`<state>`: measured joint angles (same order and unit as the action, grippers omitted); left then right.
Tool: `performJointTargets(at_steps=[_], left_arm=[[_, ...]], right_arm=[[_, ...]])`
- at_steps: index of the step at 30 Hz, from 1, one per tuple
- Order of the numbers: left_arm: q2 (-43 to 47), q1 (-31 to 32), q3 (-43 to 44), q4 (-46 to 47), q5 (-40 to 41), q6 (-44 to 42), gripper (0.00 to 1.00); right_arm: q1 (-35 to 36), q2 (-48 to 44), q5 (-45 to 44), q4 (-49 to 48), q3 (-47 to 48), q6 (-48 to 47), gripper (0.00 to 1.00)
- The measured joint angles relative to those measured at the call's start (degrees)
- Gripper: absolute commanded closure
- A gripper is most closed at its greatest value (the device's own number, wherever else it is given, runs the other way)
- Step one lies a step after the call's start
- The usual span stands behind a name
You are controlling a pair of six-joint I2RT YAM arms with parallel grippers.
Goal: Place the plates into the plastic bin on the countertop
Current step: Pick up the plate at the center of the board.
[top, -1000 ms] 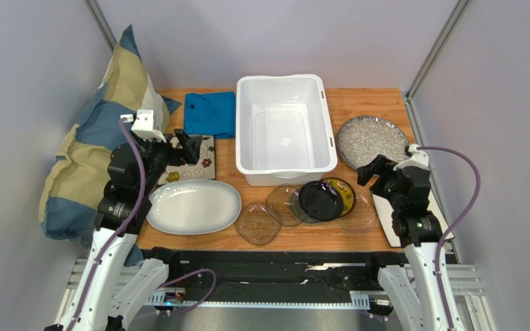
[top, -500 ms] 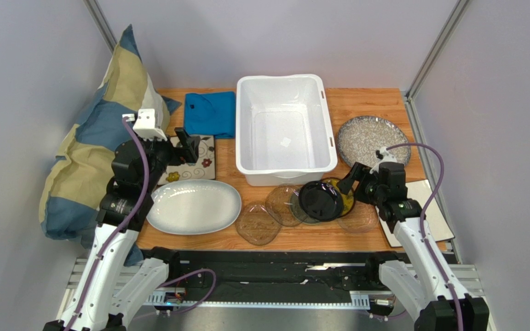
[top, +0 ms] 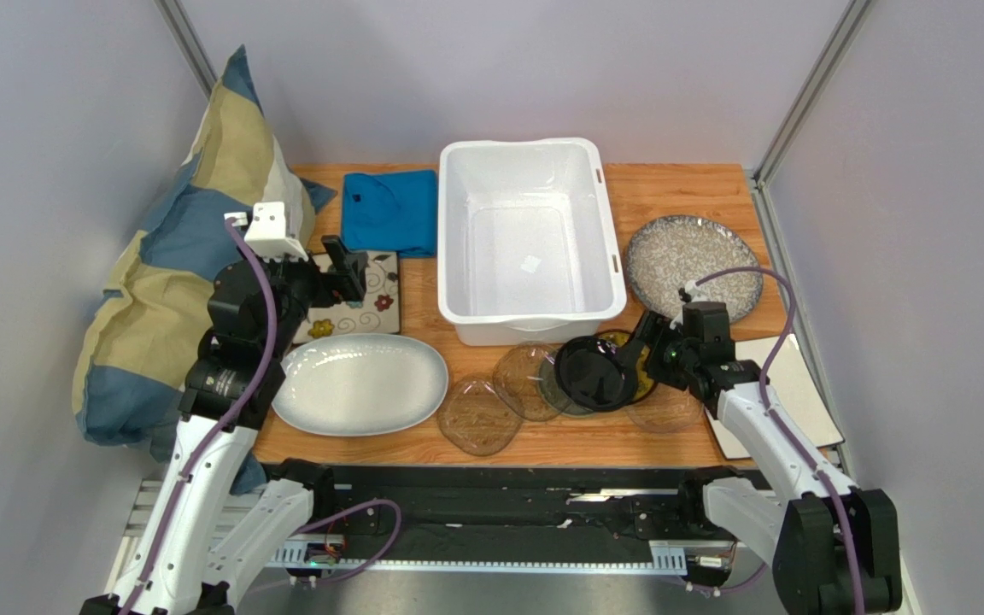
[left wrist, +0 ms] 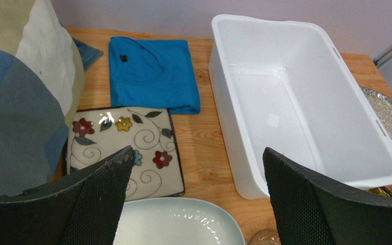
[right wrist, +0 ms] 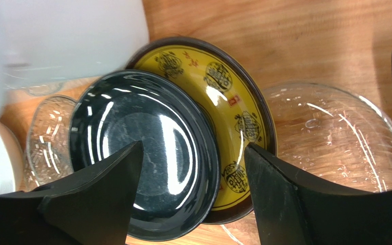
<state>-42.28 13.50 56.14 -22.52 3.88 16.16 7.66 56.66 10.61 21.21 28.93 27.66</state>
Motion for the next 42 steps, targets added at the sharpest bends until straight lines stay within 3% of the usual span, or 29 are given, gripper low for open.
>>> performJointTargets(at_steps=[8, 12, 17, 28, 37, 41, 42], left_arm=[[0.00, 0.00, 0.00, -0.33, 0.09, 0.17, 0.01], [0.00, 0.00, 0.00, -0.46, 0.07, 0.20, 0.01], [0.00, 0.02, 0.00, -0.46, 0.11, 0.20, 0.01], [-0.04, 0.02, 0.00, -0.48, 0.63, 0.22, 0.01], [-0.04, 0.02, 0.00, -0.57, 1.11, 0.24, 0.01], [-0.11, 0.02, 0.00, -0.61, 1.16, 0.26, 0.01], [-0.17, 0.02, 0.00, -0.63, 1.16, 0.26, 0.01]], right_arm=[[1.57, 2.95, 0.00, -0.76, -0.92, 0.02, 0.25], [2.14, 2.99, 0.31, -1.20, -1.05, 0.13, 0.30], [2.95, 2.91, 0.87, -2.23, -2.34, 1.03, 0.48], [3.17, -0.85, 1.03, -0.92, -2.73, 2.71, 1.00], [3.19, -5.53, 1.55, 1.29, -2.16, 2.75, 0.99], [3.21, -6.29, 3.21, 2.05, -2.03, 2.89, 0.81], [3.30, -6.51, 3.67, 2.25, -2.03, 2.86, 0.70]])
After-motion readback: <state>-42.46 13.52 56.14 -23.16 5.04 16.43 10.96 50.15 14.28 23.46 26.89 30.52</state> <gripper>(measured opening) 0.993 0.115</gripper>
